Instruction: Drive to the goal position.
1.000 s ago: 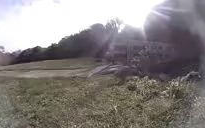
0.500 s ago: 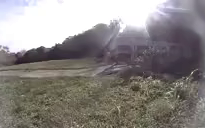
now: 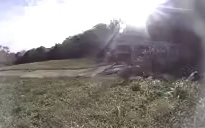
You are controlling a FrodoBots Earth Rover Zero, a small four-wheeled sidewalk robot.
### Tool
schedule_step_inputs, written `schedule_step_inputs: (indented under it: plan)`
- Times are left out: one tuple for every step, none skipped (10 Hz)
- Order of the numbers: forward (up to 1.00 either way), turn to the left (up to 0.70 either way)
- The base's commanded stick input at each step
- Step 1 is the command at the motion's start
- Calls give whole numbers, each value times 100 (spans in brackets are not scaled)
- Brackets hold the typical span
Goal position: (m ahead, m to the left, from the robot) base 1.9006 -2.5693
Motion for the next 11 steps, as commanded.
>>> schedule_step_inputs:
  plan:
    - [0, 40]
    - [0, 45]
    - [0, 45]
    - [0, 45]
    - [0, 45]
    - [0, 45]
    - [0, 45]
    - [0, 45]
    - [0, 45]
    - [0, 45]
    - [0, 45]
